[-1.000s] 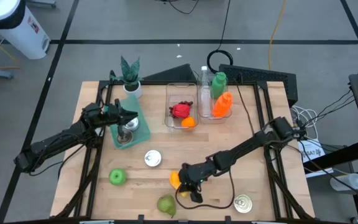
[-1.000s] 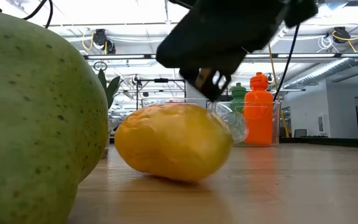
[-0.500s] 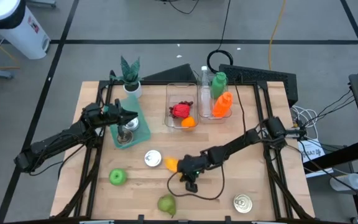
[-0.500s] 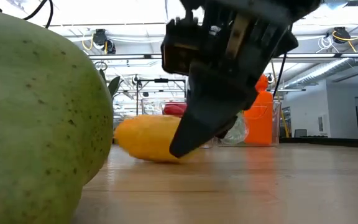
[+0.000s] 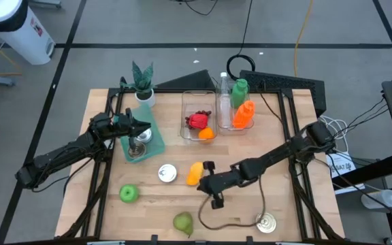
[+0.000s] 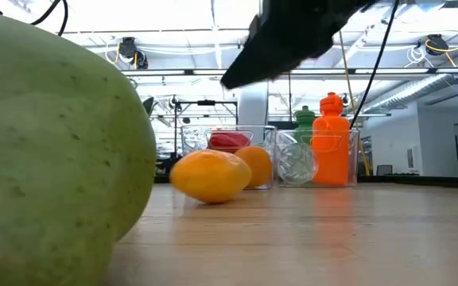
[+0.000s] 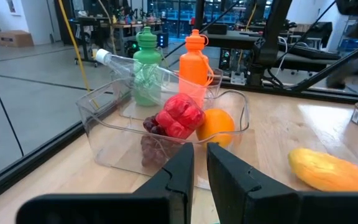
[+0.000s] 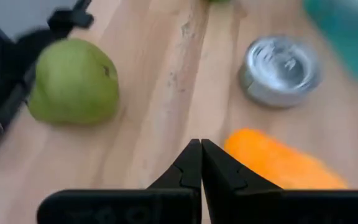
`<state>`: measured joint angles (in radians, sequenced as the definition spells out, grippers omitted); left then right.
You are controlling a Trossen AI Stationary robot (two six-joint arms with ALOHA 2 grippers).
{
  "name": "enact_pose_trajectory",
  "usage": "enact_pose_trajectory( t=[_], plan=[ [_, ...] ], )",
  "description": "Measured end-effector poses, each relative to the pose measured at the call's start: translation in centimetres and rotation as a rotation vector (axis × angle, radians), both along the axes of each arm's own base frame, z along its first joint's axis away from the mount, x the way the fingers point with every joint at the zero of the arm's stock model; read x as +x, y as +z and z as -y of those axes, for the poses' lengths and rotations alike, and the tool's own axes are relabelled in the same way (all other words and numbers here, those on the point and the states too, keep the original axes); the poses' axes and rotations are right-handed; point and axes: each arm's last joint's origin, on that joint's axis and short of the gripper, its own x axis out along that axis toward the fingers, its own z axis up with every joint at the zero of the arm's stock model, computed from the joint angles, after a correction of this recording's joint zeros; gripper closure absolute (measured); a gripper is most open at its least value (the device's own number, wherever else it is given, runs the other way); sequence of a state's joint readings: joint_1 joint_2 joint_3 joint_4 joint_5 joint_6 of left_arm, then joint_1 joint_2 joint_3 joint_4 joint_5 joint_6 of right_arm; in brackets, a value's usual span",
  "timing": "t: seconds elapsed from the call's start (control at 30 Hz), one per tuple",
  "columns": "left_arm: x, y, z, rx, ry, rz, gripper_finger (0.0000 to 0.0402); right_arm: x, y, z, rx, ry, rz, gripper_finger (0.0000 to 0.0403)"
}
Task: Pick & Place Food Item
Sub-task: Put the mango into the left transparent bin
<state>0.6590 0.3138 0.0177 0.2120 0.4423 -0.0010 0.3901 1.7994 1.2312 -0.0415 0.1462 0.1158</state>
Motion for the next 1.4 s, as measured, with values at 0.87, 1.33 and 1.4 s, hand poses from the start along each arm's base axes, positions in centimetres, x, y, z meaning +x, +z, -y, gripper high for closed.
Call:
enact_pose_trajectory(
  t=[0.87,1.33,1.4],
  plan=[
    [0.0,0.0,0.0,0.005,-0.001,-0.003,0.0350,0.0,-0.8,1.4,-0.339,-0.027,-0.015,0.0303],
    [0.0,0.0,0.0,0.001,-0.001,-0.003,0.0350,0.4,-1.2,2.9,-0.459,0.193,-0.053,0.0076],
    [0.0,0.0,0.0,0.001,0.000,-0.003,0.0350,0.7,-1.6,3.3,-0.432,0.221,-0.055,0.0073]
  ],
)
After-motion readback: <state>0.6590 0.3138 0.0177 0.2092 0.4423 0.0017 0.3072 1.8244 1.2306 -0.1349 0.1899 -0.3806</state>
